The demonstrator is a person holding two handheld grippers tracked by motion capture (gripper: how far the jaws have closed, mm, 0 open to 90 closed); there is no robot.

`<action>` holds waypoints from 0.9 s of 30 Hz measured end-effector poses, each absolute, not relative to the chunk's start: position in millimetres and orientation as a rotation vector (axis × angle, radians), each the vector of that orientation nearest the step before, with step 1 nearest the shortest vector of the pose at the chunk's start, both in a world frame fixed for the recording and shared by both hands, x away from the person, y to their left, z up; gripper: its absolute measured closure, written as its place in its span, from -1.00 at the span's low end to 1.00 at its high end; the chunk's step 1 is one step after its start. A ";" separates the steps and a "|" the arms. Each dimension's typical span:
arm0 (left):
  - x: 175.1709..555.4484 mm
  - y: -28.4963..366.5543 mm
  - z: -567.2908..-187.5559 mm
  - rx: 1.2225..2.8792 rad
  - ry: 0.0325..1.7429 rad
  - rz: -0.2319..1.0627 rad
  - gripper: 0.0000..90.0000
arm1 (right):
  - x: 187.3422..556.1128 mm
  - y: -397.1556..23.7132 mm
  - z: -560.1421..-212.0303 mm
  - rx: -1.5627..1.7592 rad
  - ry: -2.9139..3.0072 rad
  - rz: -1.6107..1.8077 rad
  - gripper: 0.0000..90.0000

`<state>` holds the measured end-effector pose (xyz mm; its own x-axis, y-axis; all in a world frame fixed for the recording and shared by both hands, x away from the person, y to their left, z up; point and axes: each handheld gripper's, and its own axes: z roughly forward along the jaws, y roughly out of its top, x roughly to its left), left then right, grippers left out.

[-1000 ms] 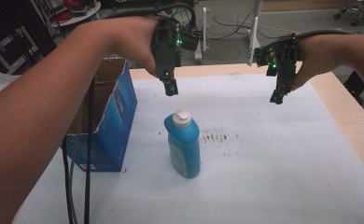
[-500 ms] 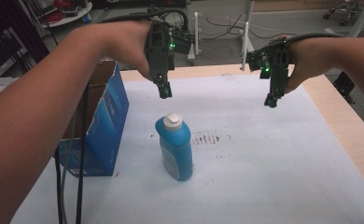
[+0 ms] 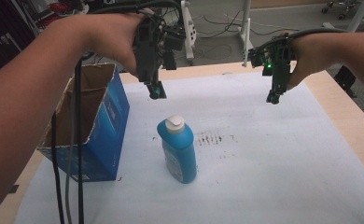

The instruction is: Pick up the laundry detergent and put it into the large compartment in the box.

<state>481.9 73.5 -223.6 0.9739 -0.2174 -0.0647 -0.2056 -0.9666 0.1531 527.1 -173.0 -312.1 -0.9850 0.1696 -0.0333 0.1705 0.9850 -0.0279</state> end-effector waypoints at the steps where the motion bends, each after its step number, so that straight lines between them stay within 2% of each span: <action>1: 480.4 73.3 -221.3 2.972 -0.345 -0.119 -0.94 | 527.3 -173.4 -312.2 0.273 3.096 -0.044 -0.97; 13: 447.1 63.0 -221.9 2.964 -0.677 -0.119 -0.94 | 521.9 -171.6 -306.4 0.341 3.083 -0.031 -0.97; 20: 426.5 58.7 -229.7 2.954 -0.877 -0.074 -0.94 | 522.8 -165.0 -317.2 0.357 3.099 -0.042 -0.97; 27: 412.2 51.3 -236.6 2.913 -0.979 -0.127 -0.94 | 525.7 -168.4 -317.5 0.362 3.099 -0.047 -0.97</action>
